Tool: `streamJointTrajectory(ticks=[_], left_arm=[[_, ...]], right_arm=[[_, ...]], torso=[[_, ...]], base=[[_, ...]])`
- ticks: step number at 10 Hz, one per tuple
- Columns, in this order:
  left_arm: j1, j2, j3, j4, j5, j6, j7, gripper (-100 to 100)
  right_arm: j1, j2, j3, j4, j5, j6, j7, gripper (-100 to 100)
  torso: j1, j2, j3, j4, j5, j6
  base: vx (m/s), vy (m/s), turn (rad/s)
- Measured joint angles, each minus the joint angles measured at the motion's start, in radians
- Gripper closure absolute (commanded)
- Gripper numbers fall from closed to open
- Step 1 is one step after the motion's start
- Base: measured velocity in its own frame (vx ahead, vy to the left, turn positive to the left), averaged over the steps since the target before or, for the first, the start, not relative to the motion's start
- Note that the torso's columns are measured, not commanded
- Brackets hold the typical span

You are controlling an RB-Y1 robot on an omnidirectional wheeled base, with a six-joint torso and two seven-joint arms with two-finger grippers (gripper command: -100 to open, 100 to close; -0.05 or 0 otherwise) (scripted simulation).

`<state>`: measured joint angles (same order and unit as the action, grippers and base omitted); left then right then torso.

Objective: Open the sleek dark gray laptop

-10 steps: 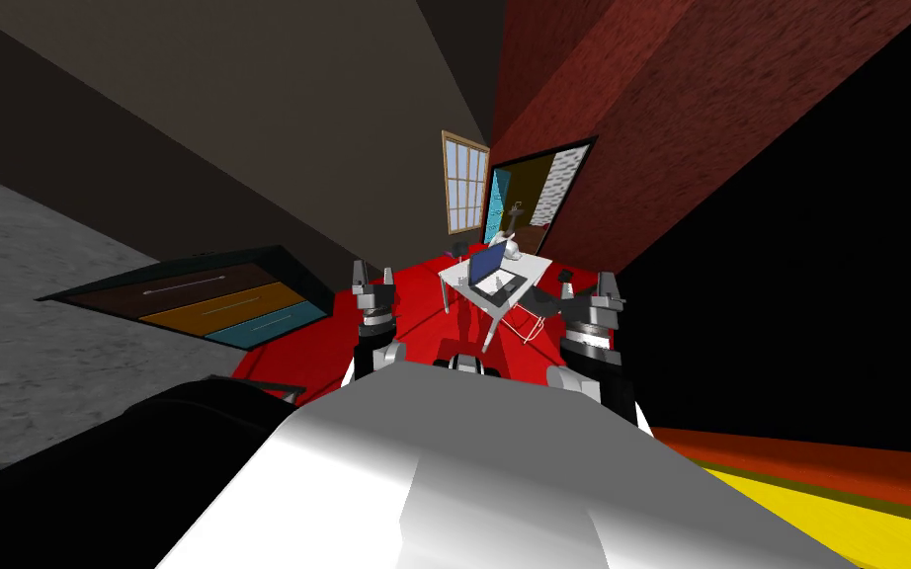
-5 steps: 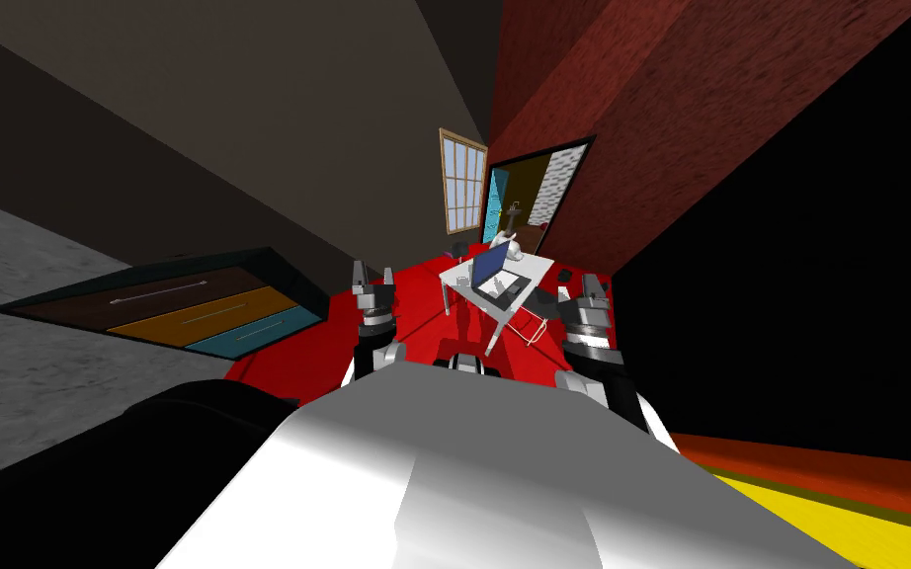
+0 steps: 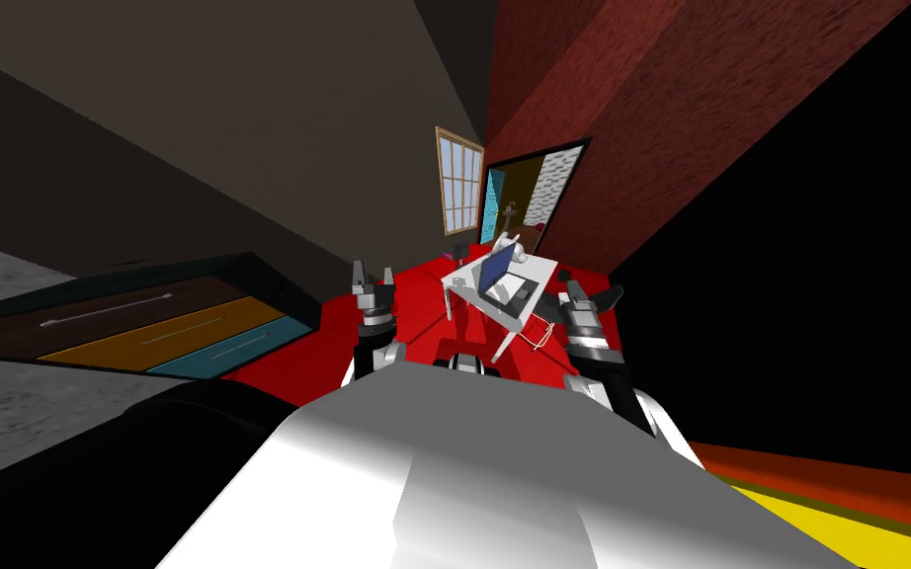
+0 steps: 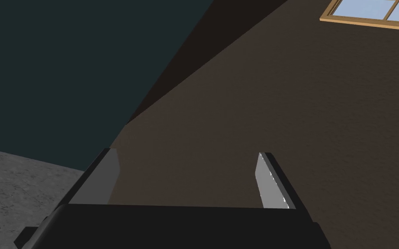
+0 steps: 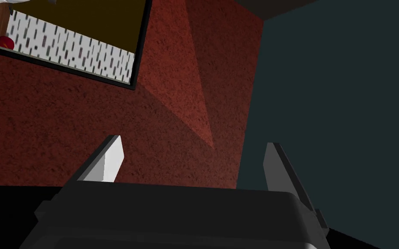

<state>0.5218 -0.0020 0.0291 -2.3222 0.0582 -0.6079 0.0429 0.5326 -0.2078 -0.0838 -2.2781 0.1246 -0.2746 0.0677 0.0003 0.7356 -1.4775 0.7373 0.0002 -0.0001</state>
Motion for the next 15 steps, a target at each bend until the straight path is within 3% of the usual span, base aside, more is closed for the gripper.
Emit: streamJointTrajectory(ticks=[5, 10, 15], left_arm=[[0.0, 0.0, 0.0, 0.0, 0.0, 0.0, 0.0, 0], [0.0, 0.0, 0.0, 0.0, 0.0, 0.0, 0.0, 0], [0.0, 0.0, 0.0, 0.0, 0.0, 0.0, 0.0, 0]], right_arm=[[0.017, -0.057, -0.045, 0.014, 0.139, 0.091, 0.127, -100], [0.042, -0.114, -0.1, 0.07, 0.292, 0.158, 0.273, -100], [0.047, -0.197, -0.149, 0.135, 0.451, 0.258, 0.424, -100]], torso=[[0.002, 0.004, 0.002, 0.001, 0.0, 0.0], [0.004, 0.002, 0.001, 0.001, 0.001, 0.0], [-0.001, 0.001, 0.001, 0.0, 0.0, 0.0]], base=[[0.155, 0.217, -0.103], [0.168, 0.242, -0.109], [0.158, 0.239, -0.11]])
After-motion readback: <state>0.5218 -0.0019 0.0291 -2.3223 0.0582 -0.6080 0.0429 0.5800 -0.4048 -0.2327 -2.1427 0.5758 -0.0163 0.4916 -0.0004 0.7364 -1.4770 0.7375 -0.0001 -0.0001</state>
